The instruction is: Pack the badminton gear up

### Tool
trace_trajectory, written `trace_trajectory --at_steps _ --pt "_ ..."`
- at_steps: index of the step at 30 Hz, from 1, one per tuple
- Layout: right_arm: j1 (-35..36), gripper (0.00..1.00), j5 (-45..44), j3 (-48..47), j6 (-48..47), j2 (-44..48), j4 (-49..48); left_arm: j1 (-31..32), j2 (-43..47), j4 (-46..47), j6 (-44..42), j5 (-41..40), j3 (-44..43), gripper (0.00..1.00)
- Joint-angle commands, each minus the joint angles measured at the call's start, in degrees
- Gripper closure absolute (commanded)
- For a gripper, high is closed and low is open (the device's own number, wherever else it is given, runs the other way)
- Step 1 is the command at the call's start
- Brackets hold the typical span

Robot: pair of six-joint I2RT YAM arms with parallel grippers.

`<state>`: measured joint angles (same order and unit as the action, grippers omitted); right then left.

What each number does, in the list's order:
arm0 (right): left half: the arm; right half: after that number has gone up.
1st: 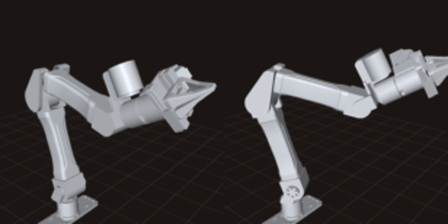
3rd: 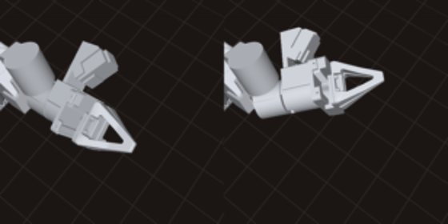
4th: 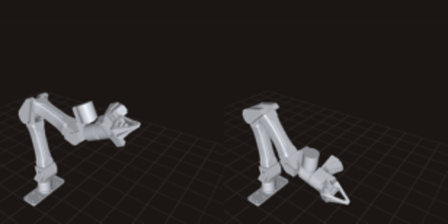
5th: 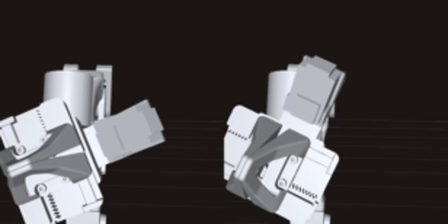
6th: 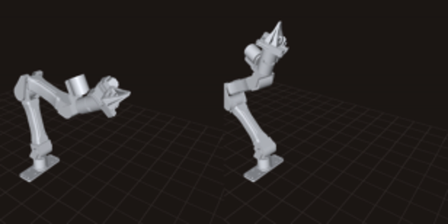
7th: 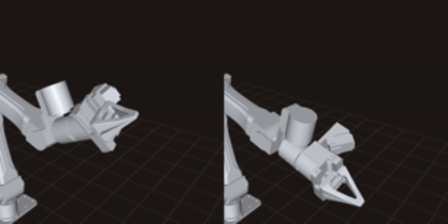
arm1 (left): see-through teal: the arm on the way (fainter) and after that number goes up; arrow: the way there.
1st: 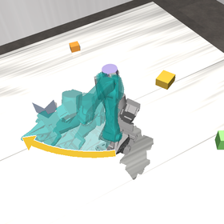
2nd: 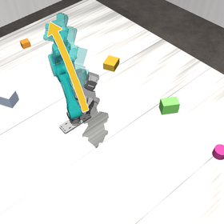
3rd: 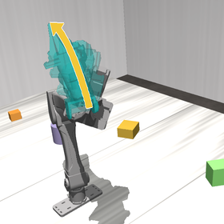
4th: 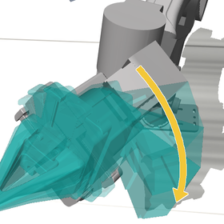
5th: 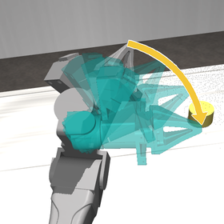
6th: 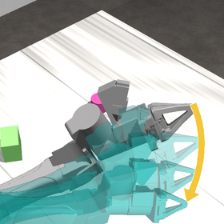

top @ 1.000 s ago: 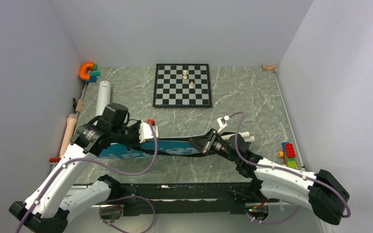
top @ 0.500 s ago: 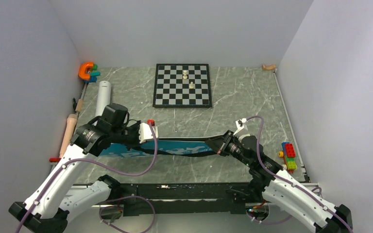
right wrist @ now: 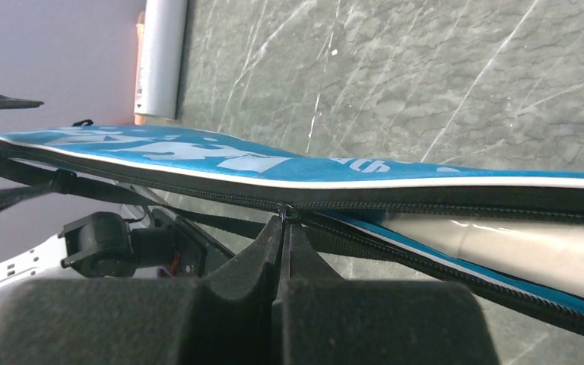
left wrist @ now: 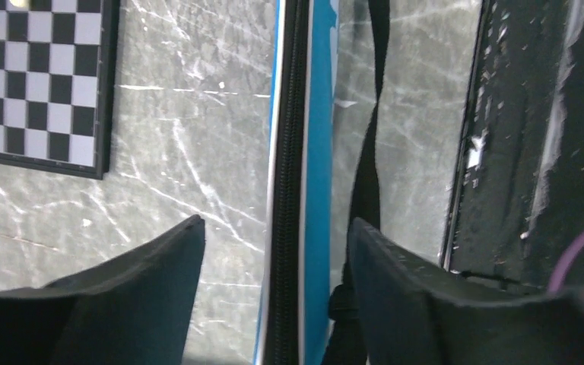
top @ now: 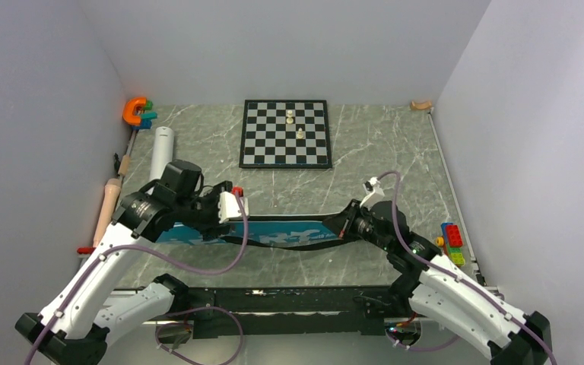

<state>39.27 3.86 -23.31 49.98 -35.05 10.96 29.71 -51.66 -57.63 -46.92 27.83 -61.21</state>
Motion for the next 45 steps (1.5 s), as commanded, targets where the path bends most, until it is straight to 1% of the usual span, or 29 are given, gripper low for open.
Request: trace_trajectory --at_steps 1,2,4,7,11,14,18,20,24,27,34,37,40,45 --pt "-0.3 1.00 5.6 -5.0 -2.1 -4.7 -5.1 0.7 -0.9 2.5 0.1 4.5 -3.4 0.12" --pt "-0.3 1.00 6.2 -5.4 -2.1 -5.4 -5.5 1.5 -1.4 3.0 0.7 5.1 -4.0 0.05" --pt "-0.3 1.00 6.6 -6.6 -2.4 -6.0 -5.1 4.2 -3.5 3.0 1.9 5.8 -6.1 0.01" --pt "-0.3 1.00 6.5 -7.9 -2.6 -5.9 -4.4 8.1 -8.8 2.6 2.9 7.2 -10.2 0.01" --pt "-0.2 1.00 6.8 -9.2 -3.4 -5.5 -3.0 15.2 -16.5 4.6 2.1 2.3 -15.5 0.01" --pt "-0.2 1.00 6.9 -8.3 -3.6 -4.4 -2.4 18.7 -23.4 5.6 0.7 0.3 -17.9 0.01" --pt "-0.2 1.00 6.5 -6.3 -3.0 -1.7 -1.9 21.5 -32.7 4.8 2.5 1.9 -23.2 0.01" --pt "-0.2 1.00 6.3 -5.9 -3.2 -0.7 -1.3 23.3 -35.3 5.2 2.2 0.6 -24.1 0.01" --pt "-0.2 1.00 6.5 -6.2 -3.3 0.1 -1.0 26.1 -38.6 9.9 2.6 -3.7 -23.7 0.01" --pt "-0.2 1.00 7.2 -6.3 -3.2 0.0 -1.2 26.8 -41.1 12.4 4.0 -6.9 -24.7 0.01" --pt "-0.2 1.00 7.8 -6.1 -2.9 0.9 -0.8 27.6 -43.5 11.0 2.6 -7.8 -26.0 0.01" --pt "-0.1 1.00 7.7 -6.9 -3.0 1.5 0.4 28.1 -44.1 10.9 1.9 -9.0 -25.4 0.10" --pt "-0.2 1.00 7.6 -7.4 -2.9 2.0 0.8 29.1 -44.6 10.3 1.0 -11.0 -25.3 0.24" --pt "-0.2 1.00 8.2 -8.8 -2.8 1.6 1.4 29.6 -44.6 9.4 -0.9 -14.4 -25.4 0.39"
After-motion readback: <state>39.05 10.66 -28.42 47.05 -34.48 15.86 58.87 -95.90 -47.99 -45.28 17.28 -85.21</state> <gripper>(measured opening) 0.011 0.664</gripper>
